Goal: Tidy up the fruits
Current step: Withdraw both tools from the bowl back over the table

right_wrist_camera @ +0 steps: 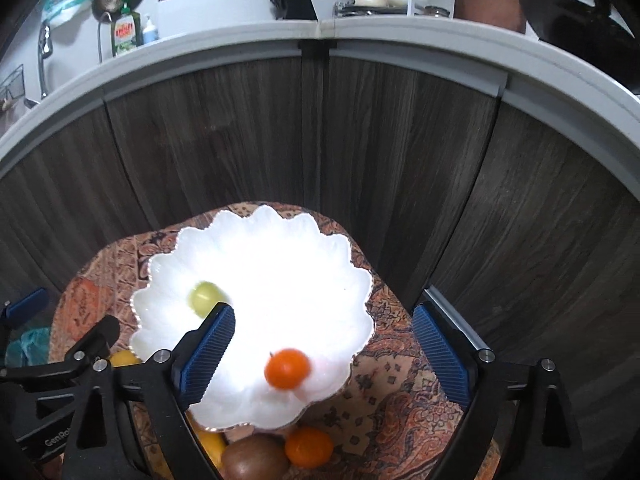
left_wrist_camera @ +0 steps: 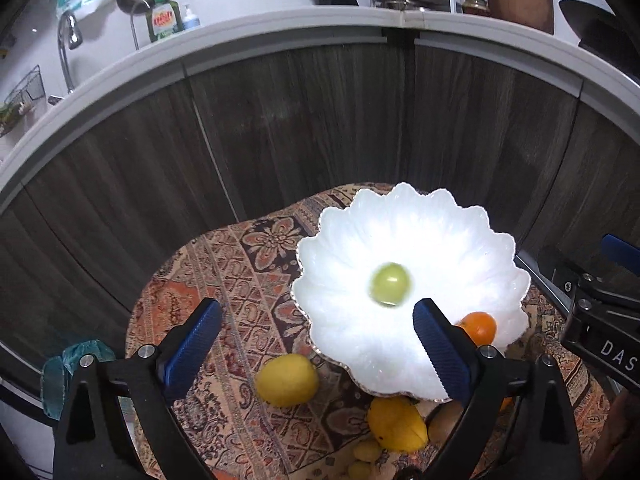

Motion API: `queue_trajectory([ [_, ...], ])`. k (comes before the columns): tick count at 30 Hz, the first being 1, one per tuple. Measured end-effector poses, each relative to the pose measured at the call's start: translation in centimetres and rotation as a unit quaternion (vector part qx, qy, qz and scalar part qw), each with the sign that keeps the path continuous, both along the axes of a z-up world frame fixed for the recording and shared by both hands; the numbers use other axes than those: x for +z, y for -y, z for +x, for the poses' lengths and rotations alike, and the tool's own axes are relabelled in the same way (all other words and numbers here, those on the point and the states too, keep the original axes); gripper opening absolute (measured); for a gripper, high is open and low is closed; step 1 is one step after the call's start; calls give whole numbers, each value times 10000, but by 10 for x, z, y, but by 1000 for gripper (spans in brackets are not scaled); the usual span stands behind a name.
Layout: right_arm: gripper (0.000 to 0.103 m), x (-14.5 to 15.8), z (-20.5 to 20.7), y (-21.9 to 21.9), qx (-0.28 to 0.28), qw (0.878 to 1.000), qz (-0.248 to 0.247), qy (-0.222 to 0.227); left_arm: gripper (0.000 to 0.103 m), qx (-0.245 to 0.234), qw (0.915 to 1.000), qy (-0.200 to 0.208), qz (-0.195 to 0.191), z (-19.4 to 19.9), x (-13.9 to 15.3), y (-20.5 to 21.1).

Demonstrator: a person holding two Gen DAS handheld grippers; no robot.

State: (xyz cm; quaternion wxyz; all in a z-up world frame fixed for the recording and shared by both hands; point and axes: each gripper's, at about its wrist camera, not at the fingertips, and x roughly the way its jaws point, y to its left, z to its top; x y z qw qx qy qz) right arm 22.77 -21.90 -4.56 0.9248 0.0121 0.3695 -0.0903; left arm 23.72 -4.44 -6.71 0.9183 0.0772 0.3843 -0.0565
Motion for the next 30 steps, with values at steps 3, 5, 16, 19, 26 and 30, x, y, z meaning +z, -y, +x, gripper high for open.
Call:
queue_trajectory([
  [3,92,7,-9,-1,12,10000,-9,42,100,2,10000,37,-58,-11,6,-4],
  [5,92,11,-15,-3,16,10000,-29,63,100,15,10000,56,-57,-17,9,-6],
  [16,92,21,-53,-11,144,9997,-74,178,100,-1,9998,150,-88,-52,18,-11],
  [19,92,22,-62,-11,136,9997,-64,178,100,-8,9998,175,-78,-61,18,-11],
  [26,92,16,-76,-8,114,9998,-48,127,103,-32,9998,155,-72,-76,14,-8],
  [30,92,9,-81,-6,110,9999,-15,63,103,-39,9999,101,-39,-80,7,-7],
])
